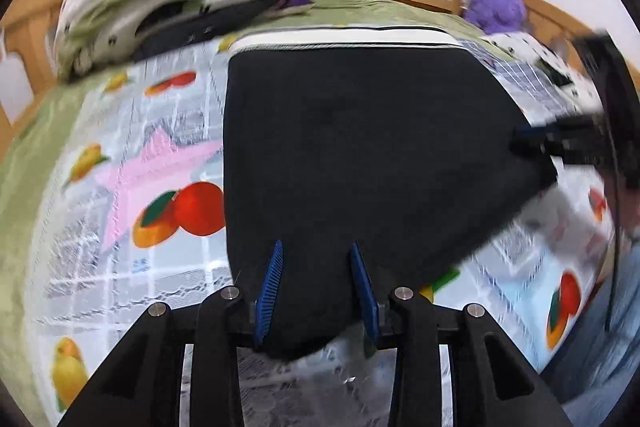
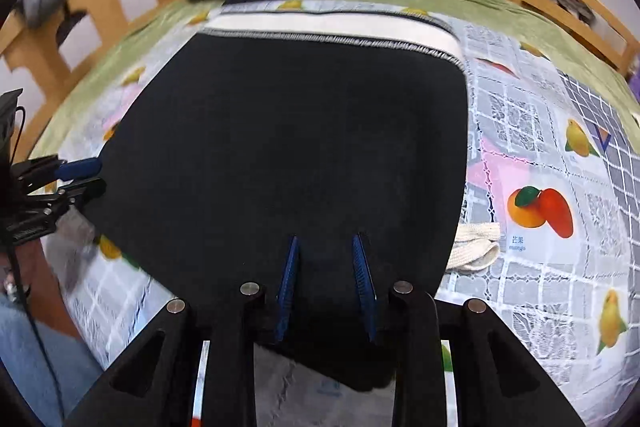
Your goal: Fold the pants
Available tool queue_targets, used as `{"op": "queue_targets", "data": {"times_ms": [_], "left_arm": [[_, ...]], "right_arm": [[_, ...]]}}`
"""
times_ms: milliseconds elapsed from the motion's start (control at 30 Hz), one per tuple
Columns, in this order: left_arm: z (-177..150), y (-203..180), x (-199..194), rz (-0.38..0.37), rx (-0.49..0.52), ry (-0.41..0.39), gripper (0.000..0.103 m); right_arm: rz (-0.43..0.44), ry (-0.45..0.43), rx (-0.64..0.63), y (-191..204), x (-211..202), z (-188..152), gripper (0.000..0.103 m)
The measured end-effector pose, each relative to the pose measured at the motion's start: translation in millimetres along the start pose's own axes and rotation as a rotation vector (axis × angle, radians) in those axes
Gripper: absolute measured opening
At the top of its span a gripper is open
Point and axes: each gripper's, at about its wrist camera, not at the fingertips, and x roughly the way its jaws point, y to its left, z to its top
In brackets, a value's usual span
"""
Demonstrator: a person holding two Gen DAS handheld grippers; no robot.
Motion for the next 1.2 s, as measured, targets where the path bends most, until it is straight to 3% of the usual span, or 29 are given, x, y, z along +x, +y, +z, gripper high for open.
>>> {"op": "queue_targets", "data": {"times_ms": [67,200,300,433,633,867,1000,1200], "left_arm": [[6.5,4.3,-5.0,-0.015,-0.027,0.010,0.034],[36.9,21.5,-0.8,-0.046,-0.124,0.008,0.035],[63.7,28.2,12.1,-0.018,-0.148,-0.002,0.035],[96.8,32.6,32.8,-0.041,-0.173,-0.021,0.035],[137.2,31.7,75.9,0.006,-0.155,-0.033,0.040],[151.4,30.7,119.6,0.113,-0.137,0.007,0.042],[149.5,37.8,131.7,0.088,-0.164,0.020,0.044],[138.7,45.6,115.7,0.018,-0.193,0.047,0.048]], "right_arm": [[0.025,-0.011,-0.003,-4.6,-7.0,3.6,0.029],[0.053,-0.173,0.072,-26.2,-27.1,29.6,0.029],[0.019,-0.241,0.143,-41.4,-23.3,57.4,0.029],[-0.046,-0.291,0.181,-52.2,-11.7,88.1,0.029],[-0.132,-0.227,0.187,-64.7,41.9,103.3,0.029],[-0.212,-0.195,0.133,-63.4,65.1,107.8,0.028],[-0.228,-0.193,0.124,-62.9,70.9,109.5,0.028],[-0.200,-0.201,0.160,-62.9,59.0,100.3,0.030]]}}
